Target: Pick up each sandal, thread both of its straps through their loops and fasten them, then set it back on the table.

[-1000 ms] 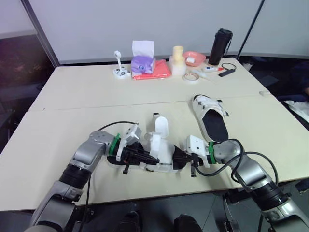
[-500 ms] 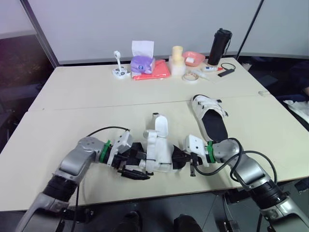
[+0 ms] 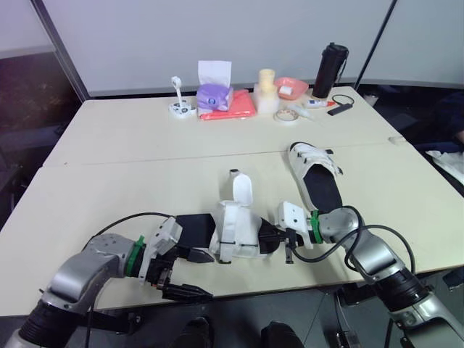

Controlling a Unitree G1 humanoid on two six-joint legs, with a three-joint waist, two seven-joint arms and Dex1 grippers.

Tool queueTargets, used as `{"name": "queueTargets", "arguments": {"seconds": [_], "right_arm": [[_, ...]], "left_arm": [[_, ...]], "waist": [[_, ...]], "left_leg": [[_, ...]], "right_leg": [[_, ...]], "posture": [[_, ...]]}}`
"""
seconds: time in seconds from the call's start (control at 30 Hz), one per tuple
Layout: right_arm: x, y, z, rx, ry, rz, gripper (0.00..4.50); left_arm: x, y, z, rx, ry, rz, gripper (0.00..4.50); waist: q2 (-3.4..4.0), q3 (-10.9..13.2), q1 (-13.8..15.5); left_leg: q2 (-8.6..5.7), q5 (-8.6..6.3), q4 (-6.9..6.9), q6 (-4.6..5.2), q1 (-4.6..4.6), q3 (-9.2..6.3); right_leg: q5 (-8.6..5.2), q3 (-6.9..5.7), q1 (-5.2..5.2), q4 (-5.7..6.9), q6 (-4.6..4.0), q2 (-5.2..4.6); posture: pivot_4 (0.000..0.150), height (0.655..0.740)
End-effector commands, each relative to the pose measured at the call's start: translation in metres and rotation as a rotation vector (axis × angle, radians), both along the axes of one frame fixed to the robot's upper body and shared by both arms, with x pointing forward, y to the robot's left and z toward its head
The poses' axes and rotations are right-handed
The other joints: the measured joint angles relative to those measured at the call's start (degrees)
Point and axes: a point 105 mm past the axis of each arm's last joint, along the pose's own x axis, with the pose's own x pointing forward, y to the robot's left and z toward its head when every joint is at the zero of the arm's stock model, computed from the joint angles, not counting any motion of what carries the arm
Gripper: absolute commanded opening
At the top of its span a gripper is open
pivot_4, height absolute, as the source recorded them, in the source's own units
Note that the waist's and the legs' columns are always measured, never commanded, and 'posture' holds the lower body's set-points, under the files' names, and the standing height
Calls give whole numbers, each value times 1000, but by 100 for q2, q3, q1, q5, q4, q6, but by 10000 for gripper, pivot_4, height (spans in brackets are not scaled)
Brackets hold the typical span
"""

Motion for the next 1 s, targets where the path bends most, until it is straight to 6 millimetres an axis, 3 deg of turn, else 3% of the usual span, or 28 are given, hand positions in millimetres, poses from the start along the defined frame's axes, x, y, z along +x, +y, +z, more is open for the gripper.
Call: {"name": "queueTargets", "arguments": {"seconds": [0.03,0.5,0.6,0.83,1.0], "right_arm": [[2,-6,-16,-61,37,-39,0],[-1,-8,-17,-64,40,-48,0],[-1,-7,-17,-63,41,-47,0],[-2,-6,-18,-59,44,-47,0],[-6,-8,-20,-61,48,-49,0]], "left_arm": [[8,-4,-7,26,-72,38,44707],[7,-28,-14,-63,-68,39,44707],[10,-32,-18,-76,-69,46,36129],[15,-35,-22,-90,-79,73,708],[-16,-25,-34,-23,20,-26,708]], "waist": [[0,0,-1],[0,0,8],[0,-1,9],[0,-1,7],[2,-2,-11]], "left_leg": [[0,0,0,0,0,1],[1,0,0,0,0,5],[1,0,0,0,0,5],[0,0,-1,0,-1,6],[1,0,-6,0,-1,7]], "right_leg": [[0,0,1,0,0,0],[0,2,3,-2,-2,0],[0,2,6,-2,-1,0],[0,1,6,-2,-1,0],[0,2,3,-2,0,0]], "posture": [[1500,7400],[1500,7400],[1500,7400],[1500,7400],[1500,7400]]}}
